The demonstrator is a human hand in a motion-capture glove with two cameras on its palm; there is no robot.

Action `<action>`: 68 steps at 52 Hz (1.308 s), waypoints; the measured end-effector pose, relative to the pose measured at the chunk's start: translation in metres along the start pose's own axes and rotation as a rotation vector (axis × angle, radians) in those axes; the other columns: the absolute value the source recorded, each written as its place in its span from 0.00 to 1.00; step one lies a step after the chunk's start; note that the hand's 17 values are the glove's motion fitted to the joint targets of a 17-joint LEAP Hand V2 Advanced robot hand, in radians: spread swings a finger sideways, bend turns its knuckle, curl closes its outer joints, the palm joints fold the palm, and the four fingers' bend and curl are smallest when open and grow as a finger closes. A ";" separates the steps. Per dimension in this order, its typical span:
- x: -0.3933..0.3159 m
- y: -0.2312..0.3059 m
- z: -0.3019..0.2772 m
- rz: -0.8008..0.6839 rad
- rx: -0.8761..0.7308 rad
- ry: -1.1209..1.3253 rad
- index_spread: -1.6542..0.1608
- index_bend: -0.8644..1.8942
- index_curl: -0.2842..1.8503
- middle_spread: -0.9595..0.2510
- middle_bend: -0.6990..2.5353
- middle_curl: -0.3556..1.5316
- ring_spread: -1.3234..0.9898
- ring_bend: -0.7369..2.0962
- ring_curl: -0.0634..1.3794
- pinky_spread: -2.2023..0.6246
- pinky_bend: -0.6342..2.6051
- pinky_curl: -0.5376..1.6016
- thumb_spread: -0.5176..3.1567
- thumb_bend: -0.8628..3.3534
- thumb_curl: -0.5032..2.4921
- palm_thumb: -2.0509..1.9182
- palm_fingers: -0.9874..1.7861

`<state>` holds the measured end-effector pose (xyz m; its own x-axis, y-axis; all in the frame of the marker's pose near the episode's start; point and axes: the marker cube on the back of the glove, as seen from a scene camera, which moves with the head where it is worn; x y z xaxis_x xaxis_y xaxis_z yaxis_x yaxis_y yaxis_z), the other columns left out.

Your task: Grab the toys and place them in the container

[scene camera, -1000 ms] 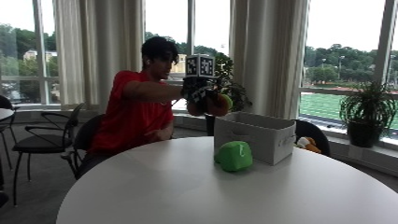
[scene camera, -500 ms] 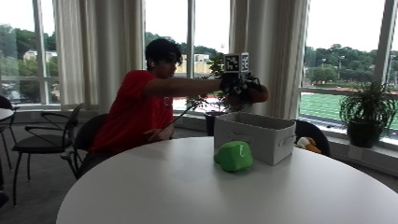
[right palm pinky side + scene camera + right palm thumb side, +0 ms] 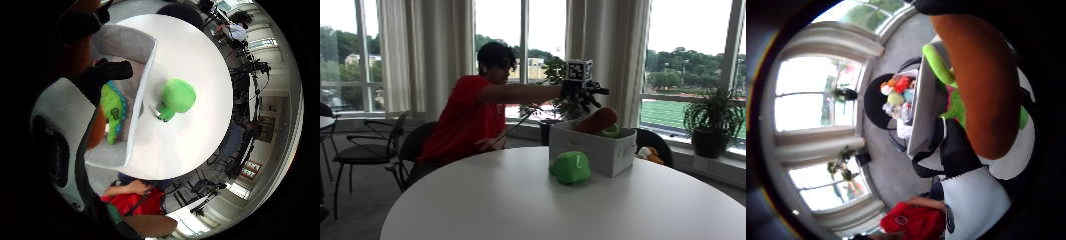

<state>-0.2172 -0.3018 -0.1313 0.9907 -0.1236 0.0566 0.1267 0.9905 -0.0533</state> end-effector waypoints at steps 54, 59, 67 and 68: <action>0.179 0.010 0.131 0.409 -0.089 0.187 0.69 0.37 0.28 0.79 0.25 0.27 0.58 0.42 0.25 0.80 0.62 0.40 0.49 0.20 0.33 0.53 0.28; 0.172 0.003 0.152 0.418 -0.135 0.179 0.69 0.36 0.27 0.79 0.25 0.26 0.58 0.40 0.24 0.81 0.62 0.40 0.47 0.19 0.31 0.52 0.27; 0.188 -0.011 0.179 0.420 -0.199 0.236 0.69 0.35 0.25 0.78 0.25 0.27 0.59 0.41 0.25 0.80 0.64 0.41 0.47 0.20 0.31 0.53 0.31; 0.187 -0.011 0.182 0.423 -0.199 0.249 0.69 0.35 0.25 0.78 0.25 0.27 0.59 0.41 0.25 0.80 0.64 0.41 0.47 0.21 0.31 0.53 0.31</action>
<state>-0.0427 -0.3253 0.0612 0.9357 0.2502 -0.2486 -0.3042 0.9293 -0.2096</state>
